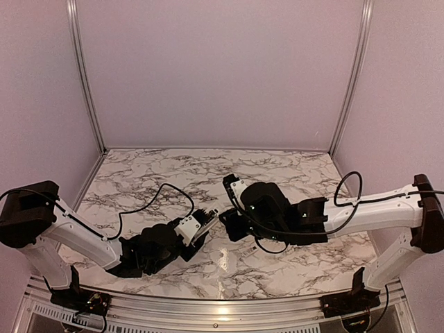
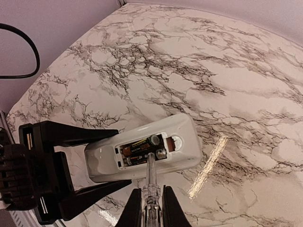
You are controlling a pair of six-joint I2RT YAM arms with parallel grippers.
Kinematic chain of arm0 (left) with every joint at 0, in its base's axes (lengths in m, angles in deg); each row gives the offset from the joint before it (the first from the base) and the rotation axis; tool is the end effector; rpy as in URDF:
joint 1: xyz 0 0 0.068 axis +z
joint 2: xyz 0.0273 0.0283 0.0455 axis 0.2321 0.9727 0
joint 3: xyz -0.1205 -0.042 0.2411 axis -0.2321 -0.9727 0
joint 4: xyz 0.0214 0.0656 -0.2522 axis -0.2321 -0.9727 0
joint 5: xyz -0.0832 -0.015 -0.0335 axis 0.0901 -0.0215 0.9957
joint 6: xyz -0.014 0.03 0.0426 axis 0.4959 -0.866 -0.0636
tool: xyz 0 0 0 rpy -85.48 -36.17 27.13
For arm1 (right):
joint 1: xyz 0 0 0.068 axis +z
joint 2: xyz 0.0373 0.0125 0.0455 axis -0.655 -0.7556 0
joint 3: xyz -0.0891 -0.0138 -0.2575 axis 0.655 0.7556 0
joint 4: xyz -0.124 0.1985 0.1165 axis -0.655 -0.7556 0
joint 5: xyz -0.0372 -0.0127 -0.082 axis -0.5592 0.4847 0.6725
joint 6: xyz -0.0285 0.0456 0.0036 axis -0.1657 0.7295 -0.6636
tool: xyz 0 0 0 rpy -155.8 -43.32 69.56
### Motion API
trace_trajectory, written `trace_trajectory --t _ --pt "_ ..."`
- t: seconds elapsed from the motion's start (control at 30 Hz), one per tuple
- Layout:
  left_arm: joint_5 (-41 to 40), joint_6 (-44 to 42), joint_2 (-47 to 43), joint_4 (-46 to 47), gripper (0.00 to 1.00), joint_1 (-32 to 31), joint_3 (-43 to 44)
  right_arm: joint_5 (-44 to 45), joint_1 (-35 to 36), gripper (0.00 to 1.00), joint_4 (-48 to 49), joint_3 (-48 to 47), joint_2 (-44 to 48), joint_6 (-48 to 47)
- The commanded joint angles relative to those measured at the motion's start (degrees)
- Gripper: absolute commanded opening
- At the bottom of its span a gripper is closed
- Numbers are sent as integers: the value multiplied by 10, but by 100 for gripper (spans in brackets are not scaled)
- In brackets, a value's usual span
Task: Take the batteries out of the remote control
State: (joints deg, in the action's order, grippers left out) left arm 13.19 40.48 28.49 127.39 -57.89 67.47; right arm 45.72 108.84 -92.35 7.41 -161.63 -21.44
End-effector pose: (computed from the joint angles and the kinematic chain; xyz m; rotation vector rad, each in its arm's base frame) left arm 0.1152 -0.2795 0.1505 0.8751 1.6295 -0.1980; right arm 0.1334 0.2972 0.2448 -0.5545 2.1133 0.6163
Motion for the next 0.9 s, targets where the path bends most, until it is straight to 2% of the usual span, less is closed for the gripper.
trace_trajectory --t 0.0,0.23,0.87 --pt "15 -14 -11 20 0 -16 14 26 -7 0 -71 -39 -35 -5" --pt "11 -22 -7 17 0 -16 15 -86 -7 0 -67 -51 -49 -49" --pt "14 -22 -3 17 0 -16 15 -42 -7 0 -82 -45 -48 -43"
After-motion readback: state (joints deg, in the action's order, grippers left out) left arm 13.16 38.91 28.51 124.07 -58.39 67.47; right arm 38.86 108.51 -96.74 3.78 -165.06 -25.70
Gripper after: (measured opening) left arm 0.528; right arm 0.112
